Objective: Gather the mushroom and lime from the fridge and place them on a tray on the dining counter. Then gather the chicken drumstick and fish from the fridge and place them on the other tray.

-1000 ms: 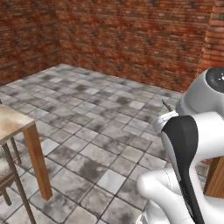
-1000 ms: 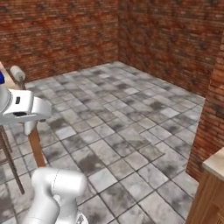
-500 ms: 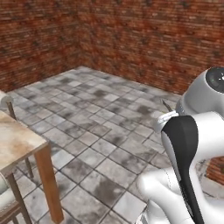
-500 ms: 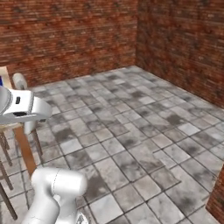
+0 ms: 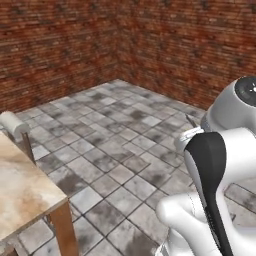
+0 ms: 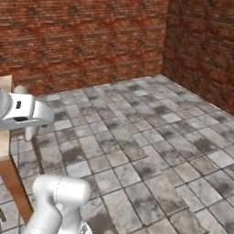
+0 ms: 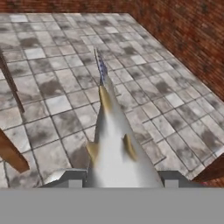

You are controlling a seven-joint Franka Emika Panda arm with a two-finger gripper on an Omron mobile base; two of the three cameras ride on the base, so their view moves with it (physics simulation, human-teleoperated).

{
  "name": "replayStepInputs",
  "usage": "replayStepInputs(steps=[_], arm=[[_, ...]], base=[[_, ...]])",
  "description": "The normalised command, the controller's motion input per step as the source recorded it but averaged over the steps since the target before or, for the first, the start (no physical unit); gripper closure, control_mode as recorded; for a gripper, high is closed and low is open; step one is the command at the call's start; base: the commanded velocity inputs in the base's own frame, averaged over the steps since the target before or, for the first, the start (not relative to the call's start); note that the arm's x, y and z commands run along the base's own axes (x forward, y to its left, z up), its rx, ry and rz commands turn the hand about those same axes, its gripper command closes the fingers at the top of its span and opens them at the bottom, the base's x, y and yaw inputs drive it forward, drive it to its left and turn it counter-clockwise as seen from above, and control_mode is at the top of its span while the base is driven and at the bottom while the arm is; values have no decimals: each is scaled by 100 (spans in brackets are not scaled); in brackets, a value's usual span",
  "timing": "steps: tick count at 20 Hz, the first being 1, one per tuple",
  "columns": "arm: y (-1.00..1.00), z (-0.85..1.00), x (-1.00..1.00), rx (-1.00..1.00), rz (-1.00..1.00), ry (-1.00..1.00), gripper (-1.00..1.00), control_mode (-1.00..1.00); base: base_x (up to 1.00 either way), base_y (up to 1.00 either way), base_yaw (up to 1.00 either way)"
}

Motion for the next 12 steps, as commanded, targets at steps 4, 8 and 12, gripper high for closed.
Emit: replayStepInputs(steps=[4,8,12], arm=[[0,0,0,0,0,0,100,100],[0,0,0,0,0,0,100,100],[0,0,0,0,0,0,100,100]], base=[[100,-30,16],[100,-25,16],[100,-18,20]])
